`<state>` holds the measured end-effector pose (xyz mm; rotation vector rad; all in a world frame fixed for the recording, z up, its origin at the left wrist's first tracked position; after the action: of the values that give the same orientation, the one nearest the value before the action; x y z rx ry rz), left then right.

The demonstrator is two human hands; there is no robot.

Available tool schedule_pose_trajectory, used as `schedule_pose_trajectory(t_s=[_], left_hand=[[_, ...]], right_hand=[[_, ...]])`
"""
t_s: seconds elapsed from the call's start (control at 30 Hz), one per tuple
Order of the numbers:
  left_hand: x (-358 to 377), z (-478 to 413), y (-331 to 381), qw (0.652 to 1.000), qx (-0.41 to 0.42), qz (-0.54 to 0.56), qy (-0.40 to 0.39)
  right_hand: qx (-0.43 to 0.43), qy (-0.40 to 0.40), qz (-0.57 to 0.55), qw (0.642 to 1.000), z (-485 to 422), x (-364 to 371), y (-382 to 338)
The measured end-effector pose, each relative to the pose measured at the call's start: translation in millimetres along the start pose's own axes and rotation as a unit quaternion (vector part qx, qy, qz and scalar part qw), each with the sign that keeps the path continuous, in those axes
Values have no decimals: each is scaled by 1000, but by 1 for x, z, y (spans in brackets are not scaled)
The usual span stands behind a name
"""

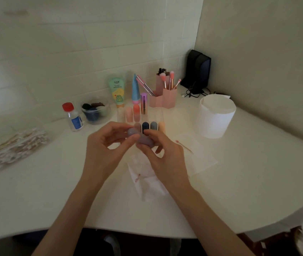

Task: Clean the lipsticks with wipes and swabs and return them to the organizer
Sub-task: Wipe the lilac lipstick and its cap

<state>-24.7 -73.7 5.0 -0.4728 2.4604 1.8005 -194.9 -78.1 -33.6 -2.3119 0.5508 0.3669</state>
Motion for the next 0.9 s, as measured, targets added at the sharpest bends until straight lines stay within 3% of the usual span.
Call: schedule_pose_trajectory(t_s=[0.23,0.9], left_hand=[[-12,13,-23,993,-76,63,61],[-24,33,-33,968,-137,137,159]], right_hand=[[-44,-4,26,999,1,6,-7],[-199,60,154,966,7,3,-28]])
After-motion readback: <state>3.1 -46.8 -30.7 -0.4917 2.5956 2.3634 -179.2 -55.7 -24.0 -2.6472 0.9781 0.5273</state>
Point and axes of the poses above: each hand's wrist, its own z-axis away from the middle knuckle, its own x-axis out of the palm, y = z × x, the point moved 8 cm from there along -z, towards the middle knuckle, and after that the axes turned 14 degrees about -x, right-handed, at the moved point
